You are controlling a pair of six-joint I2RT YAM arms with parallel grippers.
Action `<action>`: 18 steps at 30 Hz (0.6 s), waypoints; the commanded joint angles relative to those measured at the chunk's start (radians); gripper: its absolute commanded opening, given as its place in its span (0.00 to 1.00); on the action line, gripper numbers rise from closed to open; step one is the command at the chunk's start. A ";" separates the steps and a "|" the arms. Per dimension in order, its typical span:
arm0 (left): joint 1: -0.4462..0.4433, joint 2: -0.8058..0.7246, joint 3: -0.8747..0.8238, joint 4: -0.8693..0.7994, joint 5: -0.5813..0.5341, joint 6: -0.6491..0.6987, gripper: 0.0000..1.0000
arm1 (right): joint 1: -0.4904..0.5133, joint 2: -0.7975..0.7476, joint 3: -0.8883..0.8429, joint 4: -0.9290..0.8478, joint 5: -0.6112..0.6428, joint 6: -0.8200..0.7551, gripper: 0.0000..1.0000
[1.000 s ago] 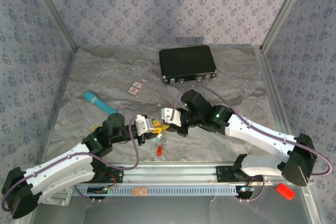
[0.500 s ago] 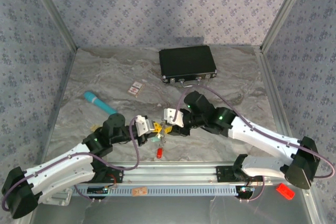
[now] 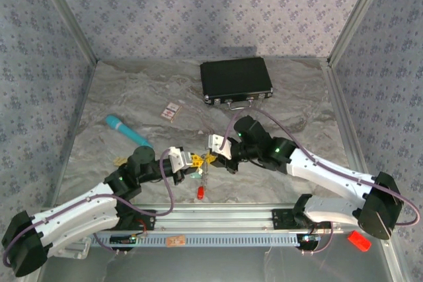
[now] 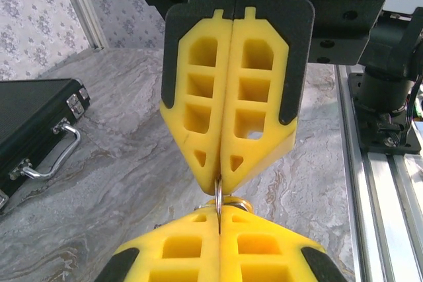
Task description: Put the keys on the keyring
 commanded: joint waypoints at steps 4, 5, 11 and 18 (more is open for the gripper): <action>-0.004 0.002 0.020 0.053 -0.001 -0.004 0.15 | -0.005 0.012 0.044 -0.029 -0.023 -0.021 0.00; -0.004 0.009 0.029 0.024 -0.020 0.003 0.23 | -0.004 0.015 0.055 -0.044 -0.019 -0.031 0.00; -0.004 0.056 0.093 -0.111 -0.030 0.061 0.07 | 0.027 0.059 0.134 -0.185 0.037 -0.106 0.00; -0.004 0.048 0.099 -0.115 -0.001 0.078 0.00 | 0.028 0.053 0.148 -0.195 0.050 -0.099 0.07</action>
